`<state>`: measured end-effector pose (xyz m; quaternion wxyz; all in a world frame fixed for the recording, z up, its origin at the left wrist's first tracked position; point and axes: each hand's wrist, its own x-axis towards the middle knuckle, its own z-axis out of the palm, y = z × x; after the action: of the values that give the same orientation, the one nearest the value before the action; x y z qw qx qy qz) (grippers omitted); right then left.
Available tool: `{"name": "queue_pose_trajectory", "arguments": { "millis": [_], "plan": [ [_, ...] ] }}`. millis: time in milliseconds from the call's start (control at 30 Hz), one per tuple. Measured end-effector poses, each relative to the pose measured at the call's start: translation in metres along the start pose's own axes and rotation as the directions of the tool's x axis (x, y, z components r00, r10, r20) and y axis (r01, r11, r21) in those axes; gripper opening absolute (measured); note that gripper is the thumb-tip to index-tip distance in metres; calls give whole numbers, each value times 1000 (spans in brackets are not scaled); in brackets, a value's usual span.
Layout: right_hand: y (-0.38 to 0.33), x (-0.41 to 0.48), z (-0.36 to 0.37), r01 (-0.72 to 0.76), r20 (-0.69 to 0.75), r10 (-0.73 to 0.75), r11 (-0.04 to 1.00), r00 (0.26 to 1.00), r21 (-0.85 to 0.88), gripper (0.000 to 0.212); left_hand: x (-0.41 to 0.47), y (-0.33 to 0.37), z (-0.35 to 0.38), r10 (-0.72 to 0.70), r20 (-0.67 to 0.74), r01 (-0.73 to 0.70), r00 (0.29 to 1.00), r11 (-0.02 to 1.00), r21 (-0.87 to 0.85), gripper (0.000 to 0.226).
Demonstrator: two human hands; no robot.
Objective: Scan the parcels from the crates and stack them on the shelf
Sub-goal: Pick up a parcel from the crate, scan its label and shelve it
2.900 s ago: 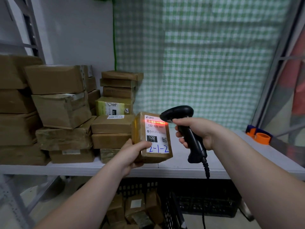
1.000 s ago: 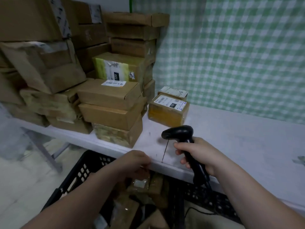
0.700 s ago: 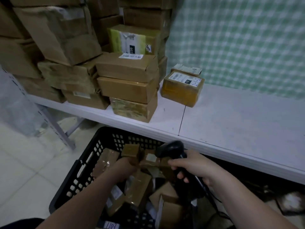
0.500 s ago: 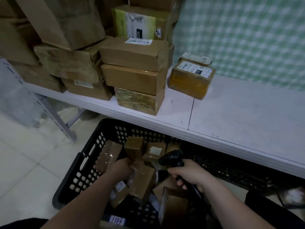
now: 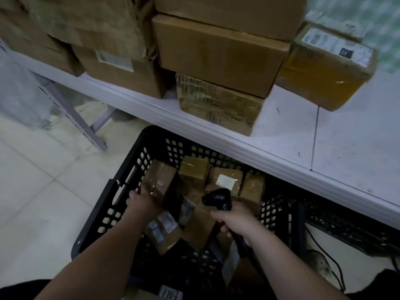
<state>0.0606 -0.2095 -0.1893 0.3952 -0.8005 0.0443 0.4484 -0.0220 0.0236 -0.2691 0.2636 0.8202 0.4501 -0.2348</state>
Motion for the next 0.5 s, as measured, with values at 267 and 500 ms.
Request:
{"name": "queue_pose_trajectory", "arguments": {
  "millis": [267,500],
  "plan": [
    [-8,18,16,4,-13,-3,1000,1000,21,12,21,-2,19,22,-49,-22,999,1000,10,125],
    [-7,11,17,13,-39,-12,1000,999,27,13,11,2,20,28,-135,-34,990,999,-40,109]
  ]
}}
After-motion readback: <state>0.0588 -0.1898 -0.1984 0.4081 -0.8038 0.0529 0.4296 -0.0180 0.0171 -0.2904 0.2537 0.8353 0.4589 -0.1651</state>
